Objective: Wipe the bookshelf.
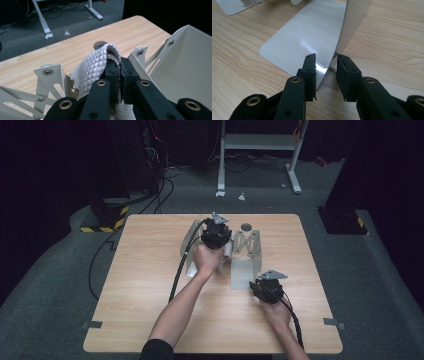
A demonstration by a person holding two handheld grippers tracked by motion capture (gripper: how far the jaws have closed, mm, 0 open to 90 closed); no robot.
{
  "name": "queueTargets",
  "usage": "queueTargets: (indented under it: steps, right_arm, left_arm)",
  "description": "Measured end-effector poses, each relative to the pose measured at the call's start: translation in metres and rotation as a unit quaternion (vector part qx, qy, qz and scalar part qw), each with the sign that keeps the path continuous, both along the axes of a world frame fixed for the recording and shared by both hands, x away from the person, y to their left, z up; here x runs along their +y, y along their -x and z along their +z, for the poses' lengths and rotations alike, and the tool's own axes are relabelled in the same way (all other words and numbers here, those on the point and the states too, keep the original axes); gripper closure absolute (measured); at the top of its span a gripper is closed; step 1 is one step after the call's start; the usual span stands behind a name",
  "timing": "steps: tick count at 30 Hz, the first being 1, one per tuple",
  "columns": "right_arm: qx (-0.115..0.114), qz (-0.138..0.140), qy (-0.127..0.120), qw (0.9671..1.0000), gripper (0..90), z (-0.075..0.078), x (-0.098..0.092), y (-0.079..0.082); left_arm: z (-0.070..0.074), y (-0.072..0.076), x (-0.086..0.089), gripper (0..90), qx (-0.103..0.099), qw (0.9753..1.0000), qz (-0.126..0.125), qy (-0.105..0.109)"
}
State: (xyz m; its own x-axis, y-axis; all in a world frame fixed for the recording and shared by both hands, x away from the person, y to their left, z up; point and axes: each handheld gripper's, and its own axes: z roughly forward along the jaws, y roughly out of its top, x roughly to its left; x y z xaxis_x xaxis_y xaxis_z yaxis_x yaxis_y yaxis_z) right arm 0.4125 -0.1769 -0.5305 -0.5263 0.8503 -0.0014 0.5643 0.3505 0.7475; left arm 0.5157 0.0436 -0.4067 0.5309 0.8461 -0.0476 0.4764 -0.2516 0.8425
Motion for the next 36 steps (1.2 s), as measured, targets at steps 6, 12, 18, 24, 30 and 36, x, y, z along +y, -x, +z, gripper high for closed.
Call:
queueTargets:
  steps: [6, 12, 18, 24, 30, 36]
  right_arm:
    - [-0.001, 0.000, 0.002, 1.0000, 69.1, 0.000, 0.000, 0.000]
    - [-0.002, 0.000, 0.002, 1.0000, 69.1, 0.000, 0.000, 0.000]
    - [-0.003, 0.000, 0.003, 1.0000, 69.1, 0.000, 0.001, 0.000]
    - [-0.002, 0.001, 0.003, 1.0000, 69.2, 0.000, 0.001, 0.000]
    - [-0.003, 0.001, 0.003, 1.0000, 69.3, 0.000, 0.001, 0.001]
    - [-0.003, 0.001, 0.004, 1.0000, 69.3, 0.000, 0.001, 0.001]
  left_arm:
    - [-0.001, 0.004, -0.002, 85.8, -0.001, 1.0000, -0.005, -0.006]
    - [-0.008, 0.000, -0.006, 85.9, 0.012, 0.9999, -0.003, -0.009]
    - [-0.016, -0.003, -0.011, 85.7, 0.017, 0.9998, 0.001, -0.012]
    - [-0.020, -0.002, -0.012, 85.7, 0.018, 0.9997, 0.002, -0.015]
    - [-0.034, -0.001, -0.009, 85.8, 0.031, 0.9994, 0.004, -0.018]
    - [-0.041, 0.001, -0.008, 85.8, 0.030, 0.9991, 0.011, -0.029]
